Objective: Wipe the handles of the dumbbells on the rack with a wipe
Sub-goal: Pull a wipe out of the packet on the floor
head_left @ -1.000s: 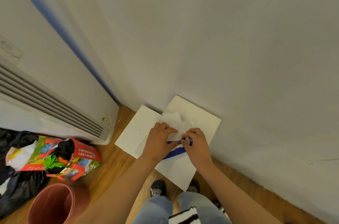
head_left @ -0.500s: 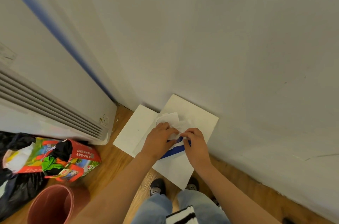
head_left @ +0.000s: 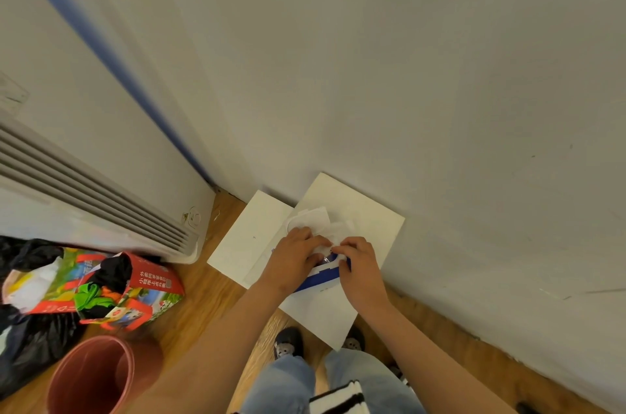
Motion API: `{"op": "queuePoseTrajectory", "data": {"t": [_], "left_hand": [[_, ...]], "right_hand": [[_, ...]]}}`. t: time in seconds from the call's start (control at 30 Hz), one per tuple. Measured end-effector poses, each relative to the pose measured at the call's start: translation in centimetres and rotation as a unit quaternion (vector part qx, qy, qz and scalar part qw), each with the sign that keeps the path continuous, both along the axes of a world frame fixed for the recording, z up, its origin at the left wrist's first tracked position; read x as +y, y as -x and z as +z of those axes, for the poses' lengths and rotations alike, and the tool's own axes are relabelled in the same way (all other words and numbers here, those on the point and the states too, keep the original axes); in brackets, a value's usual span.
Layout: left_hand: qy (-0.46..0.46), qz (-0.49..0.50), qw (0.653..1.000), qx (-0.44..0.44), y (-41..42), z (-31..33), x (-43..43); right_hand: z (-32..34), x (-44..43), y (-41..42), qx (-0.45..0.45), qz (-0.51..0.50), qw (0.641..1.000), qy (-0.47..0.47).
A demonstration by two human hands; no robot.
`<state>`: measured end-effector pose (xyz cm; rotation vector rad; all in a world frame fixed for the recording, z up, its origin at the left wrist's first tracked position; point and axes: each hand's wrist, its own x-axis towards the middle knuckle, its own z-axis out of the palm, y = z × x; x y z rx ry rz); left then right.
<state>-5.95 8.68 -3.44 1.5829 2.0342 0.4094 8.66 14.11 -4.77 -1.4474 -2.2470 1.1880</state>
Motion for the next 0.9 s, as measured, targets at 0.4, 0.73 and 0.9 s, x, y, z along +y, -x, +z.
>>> {"op": "queuePoseTrajectory", "data": {"t": [0.4,0.73,0.9], "left_hand": [[-0.009,0.048,0.999,-0.023,0.0,-0.1,0.1],[-0.024,0.141,0.99,0.011,-1.3,-0.1,0.7],[-0.02,0.146,0.989,-0.006,-1.3,0.1,0.9]], "right_hand": [[-0.3,0.3,0.7,0.046,-0.062,0.995,0.057],[0.3,0.6,0.3,0.085,-0.059,0.99,0.097],[0.0,0.9,0.0,0.076,-0.053,0.992,0.083]]}}
